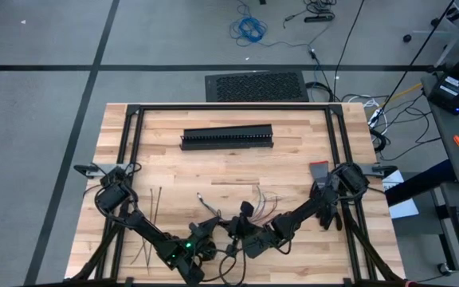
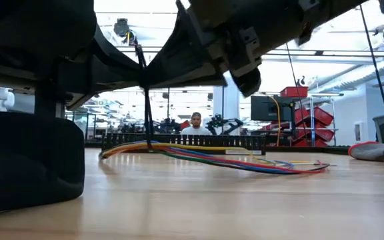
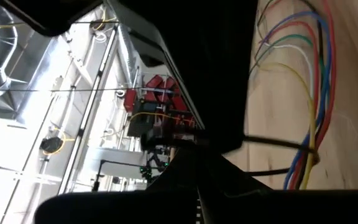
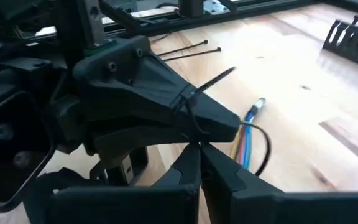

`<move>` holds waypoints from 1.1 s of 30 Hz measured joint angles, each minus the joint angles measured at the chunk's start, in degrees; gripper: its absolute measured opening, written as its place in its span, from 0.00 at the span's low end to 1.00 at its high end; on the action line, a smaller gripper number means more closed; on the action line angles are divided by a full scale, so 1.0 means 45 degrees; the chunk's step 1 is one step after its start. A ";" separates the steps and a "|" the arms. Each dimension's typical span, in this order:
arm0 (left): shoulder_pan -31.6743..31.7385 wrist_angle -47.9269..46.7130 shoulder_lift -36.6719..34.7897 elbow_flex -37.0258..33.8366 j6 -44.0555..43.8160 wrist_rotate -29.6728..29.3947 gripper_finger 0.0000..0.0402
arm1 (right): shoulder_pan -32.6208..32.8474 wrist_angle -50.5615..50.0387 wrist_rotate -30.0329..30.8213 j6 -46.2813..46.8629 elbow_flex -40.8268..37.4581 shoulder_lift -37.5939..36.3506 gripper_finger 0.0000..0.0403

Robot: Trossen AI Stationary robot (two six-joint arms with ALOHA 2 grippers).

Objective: Ziptie cables
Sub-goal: Wrap the zip tie around the cable wires

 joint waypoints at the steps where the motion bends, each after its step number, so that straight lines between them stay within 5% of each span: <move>1: 0.0000 0.0002 0.0000 0.0000 -0.0004 0.0020 0.00 | 0.0052 -0.0054 0.0104 -0.0029 -0.0002 -0.0071 0.00; 12: 0.0138 0.0011 0.0005 0.0000 0.0092 -0.0028 0.00 | 0.0195 0.0082 -0.0363 0.0043 0.0007 -0.0235 0.00; 33: 0.0306 0.0150 -0.0037 -0.0005 0.3231 -0.0412 0.00 | -0.0075 -0.0525 -0.1426 0.1735 0.0017 -0.0214 0.00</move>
